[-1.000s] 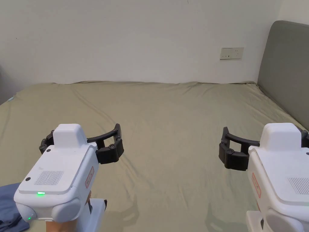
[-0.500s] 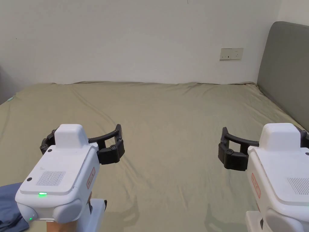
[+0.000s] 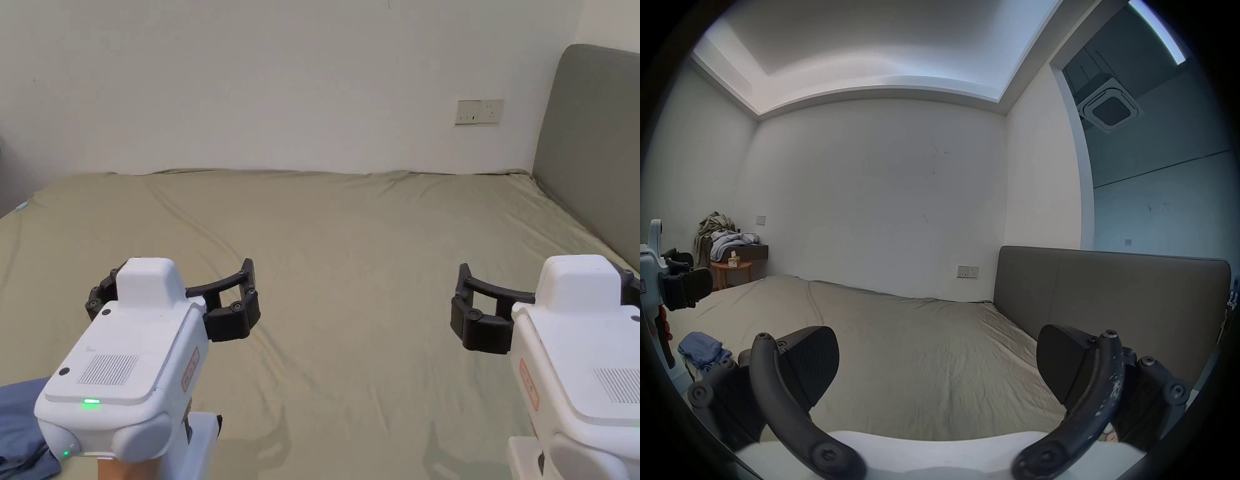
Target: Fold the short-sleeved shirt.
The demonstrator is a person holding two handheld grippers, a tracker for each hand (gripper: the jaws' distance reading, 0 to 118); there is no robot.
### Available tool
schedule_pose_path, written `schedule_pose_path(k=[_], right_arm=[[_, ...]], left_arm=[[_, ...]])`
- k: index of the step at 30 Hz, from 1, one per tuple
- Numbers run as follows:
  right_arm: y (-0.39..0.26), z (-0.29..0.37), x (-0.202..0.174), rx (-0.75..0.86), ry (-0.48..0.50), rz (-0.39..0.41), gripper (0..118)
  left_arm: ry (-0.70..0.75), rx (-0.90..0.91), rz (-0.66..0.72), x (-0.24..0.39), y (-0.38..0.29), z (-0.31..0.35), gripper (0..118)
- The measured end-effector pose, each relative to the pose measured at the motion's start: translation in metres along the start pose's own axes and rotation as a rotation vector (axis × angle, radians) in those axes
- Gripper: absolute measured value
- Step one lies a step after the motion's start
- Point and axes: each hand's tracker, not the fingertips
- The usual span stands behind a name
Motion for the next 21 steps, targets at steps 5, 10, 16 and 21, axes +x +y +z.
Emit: schedule_pose_path(k=[5, 10, 16, 21], right_arm=[[0.0003, 0.0004, -0.0004, -0.001, -0.002, 0.004, 118], [-0.0002, 0.0008, -0.0005, -0.001, -0.001, 0.002, 118], [-0.0008, 0.0009, -0.0007, -0.002, -0.001, 0.003, 118], [-0.0009, 0.0012, -0.0010, -0.002, 0.003, 0.005, 118]], left_arm=[[-0.005, -0.001, 0.003, -0.0002, -0.0004, 0.0006, 118], [-0.009, -0.004, 0.000, -0.0001, -0.0012, 0.0004, 118], [-0.009, -0.006, -0.002, -0.0005, -0.0014, -0.0002, 118], [-0.007, -0.009, -0.005, -0.0009, -0.0021, -0.0002, 118]])
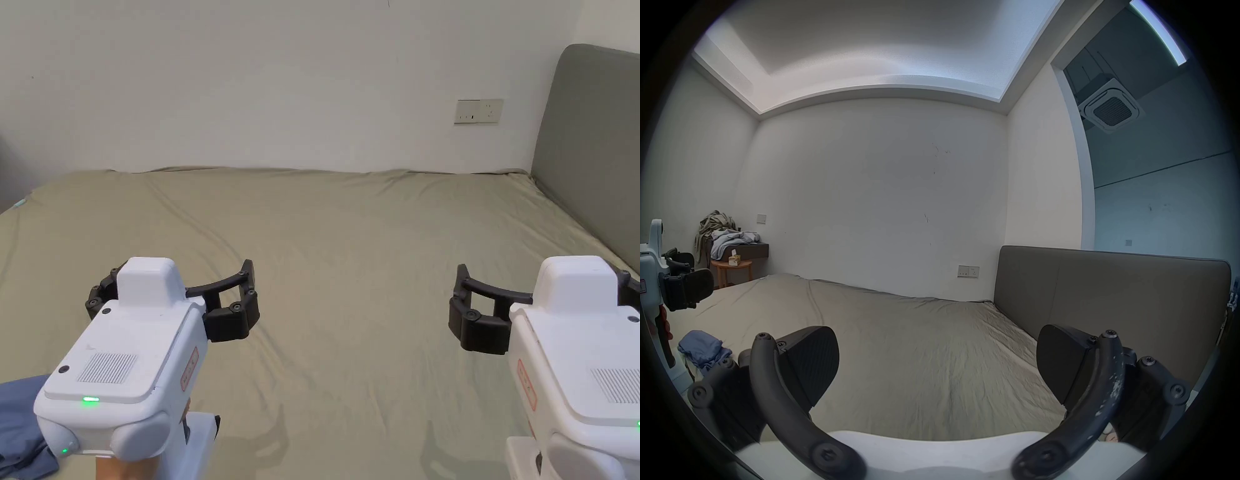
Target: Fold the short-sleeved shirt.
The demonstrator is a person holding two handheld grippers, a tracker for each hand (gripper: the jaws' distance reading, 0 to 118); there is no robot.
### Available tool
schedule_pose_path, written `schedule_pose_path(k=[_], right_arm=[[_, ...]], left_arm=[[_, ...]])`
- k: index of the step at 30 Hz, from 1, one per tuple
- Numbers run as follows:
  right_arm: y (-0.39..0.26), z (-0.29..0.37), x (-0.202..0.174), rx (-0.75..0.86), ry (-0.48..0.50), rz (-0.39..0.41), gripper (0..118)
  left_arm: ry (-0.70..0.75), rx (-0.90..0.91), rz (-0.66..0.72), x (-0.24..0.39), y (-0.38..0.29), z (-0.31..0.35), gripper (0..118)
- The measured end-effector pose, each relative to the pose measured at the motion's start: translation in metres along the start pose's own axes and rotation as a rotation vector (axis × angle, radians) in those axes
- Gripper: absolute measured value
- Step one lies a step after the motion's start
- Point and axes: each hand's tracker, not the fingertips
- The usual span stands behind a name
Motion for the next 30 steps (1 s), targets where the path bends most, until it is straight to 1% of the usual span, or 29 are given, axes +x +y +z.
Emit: schedule_pose_path(k=[30], right_arm=[[-0.0017, -0.0020, 0.0007, -0.009, -0.002, 0.002, 118]], left_arm=[[-0.002, -0.002, -0.006, -0.0011, -0.0014, -0.0016, 118]])
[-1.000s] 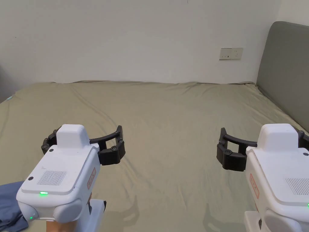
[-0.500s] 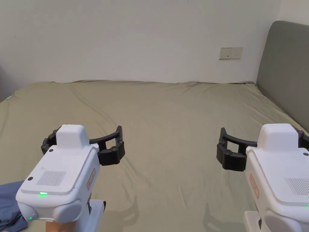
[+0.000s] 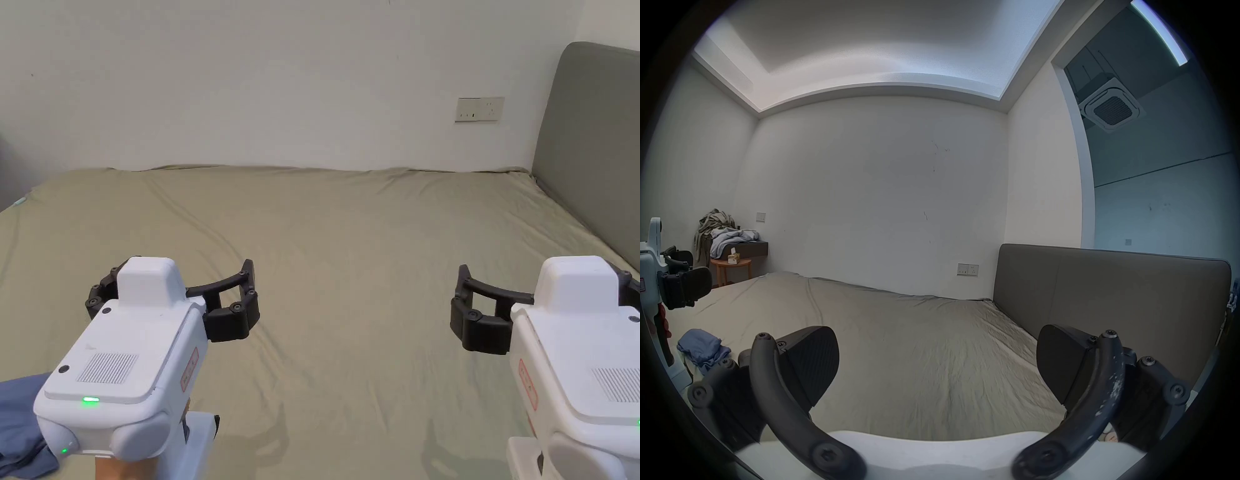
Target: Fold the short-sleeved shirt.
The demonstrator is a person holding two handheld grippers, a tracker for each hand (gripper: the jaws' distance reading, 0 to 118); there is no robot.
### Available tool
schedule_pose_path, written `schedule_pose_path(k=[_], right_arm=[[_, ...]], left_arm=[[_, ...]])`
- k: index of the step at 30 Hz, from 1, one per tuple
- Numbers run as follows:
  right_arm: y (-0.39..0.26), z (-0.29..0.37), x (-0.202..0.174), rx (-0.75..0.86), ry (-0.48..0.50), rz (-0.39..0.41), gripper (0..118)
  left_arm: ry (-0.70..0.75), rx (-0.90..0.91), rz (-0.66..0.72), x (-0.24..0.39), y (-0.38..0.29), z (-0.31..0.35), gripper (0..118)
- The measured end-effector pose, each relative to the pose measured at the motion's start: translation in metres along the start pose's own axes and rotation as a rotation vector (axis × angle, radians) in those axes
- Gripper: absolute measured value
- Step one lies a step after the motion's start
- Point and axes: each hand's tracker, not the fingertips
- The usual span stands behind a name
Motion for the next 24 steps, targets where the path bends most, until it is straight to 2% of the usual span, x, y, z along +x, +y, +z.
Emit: schedule_pose_path(k=[17, 21, 24], right_arm=[[0.002, -0.002, -0.003, -0.036, 0.014, 0.001, 118], [0.009, -0.009, -0.006, -0.209, -0.019, -0.053, 118], [0.018, -0.018, -0.007, -0.413, -0.065, -0.141, 118]], left_arm=[[0.002, -0.005, -0.001, -0.002, -0.001, 0.000, 118], [0.001, -0.008, 0.005, -0.003, 0.000, 0.000, 118], [0.000, -0.005, 0.010, -0.004, 0.001, 0.000, 118]])
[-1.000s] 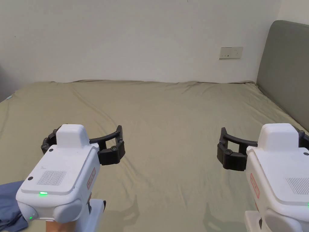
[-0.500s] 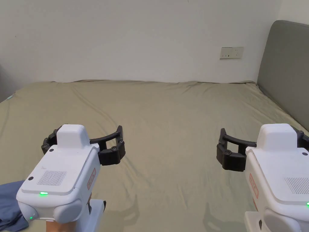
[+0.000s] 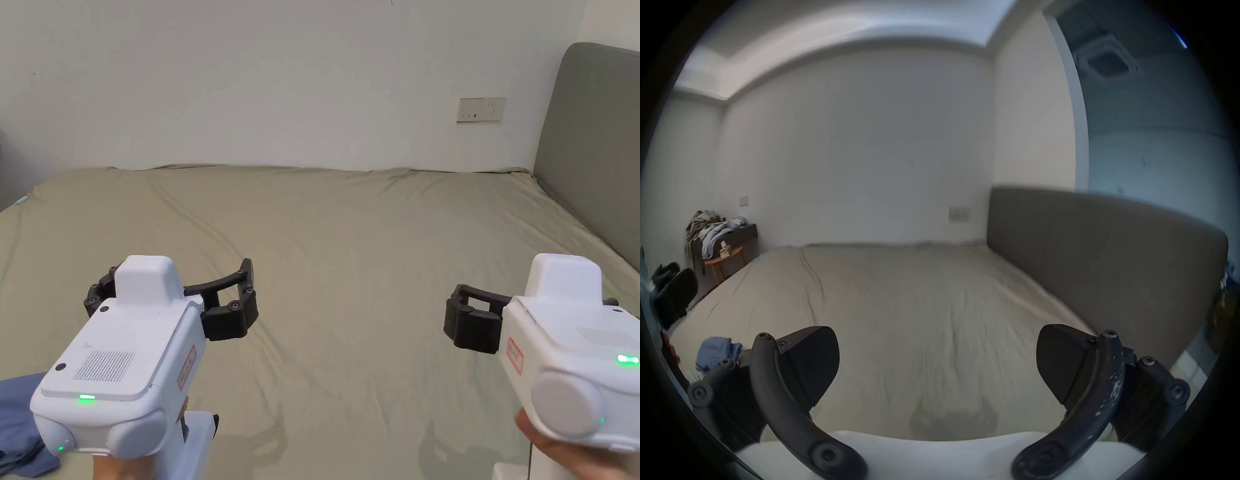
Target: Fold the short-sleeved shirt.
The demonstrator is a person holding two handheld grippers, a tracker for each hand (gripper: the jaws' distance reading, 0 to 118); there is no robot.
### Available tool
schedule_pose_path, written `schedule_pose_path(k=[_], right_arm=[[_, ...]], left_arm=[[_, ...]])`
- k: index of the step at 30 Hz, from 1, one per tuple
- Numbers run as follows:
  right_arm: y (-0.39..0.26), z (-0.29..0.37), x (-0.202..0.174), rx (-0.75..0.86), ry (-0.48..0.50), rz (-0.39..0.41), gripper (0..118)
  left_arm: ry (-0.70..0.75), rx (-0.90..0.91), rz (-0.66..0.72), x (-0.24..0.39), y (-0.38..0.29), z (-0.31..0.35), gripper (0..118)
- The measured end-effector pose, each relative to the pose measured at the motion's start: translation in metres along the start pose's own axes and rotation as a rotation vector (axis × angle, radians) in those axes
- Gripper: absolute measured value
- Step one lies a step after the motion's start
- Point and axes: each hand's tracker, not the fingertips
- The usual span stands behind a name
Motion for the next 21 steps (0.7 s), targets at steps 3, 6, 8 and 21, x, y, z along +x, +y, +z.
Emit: schedule_pose_path(k=[3, 6, 8, 21], right_arm=[[0.008, -0.003, 0.000, -0.141, -0.052, -0.080, 118], [0.013, -0.004, 0.001, -0.190, -0.016, -0.060, 118], [0.013, -0.002, 0.001, -0.175, 0.000, -0.047, 118], [0.007, -0.002, -0.002, -0.126, -0.003, -0.043, 118]], left_arm=[[-0.002, 0.002, 0.000, 0.000, 0.001, 0.000, 118], [-0.004, 0.006, 0.000, 0.000, 0.002, 0.000, 118], [-0.005, 0.008, 0.001, 0.000, 0.003, 0.000, 118], [0.001, 0.005, 0.005, -0.002, 0.002, 0.001, 118]])
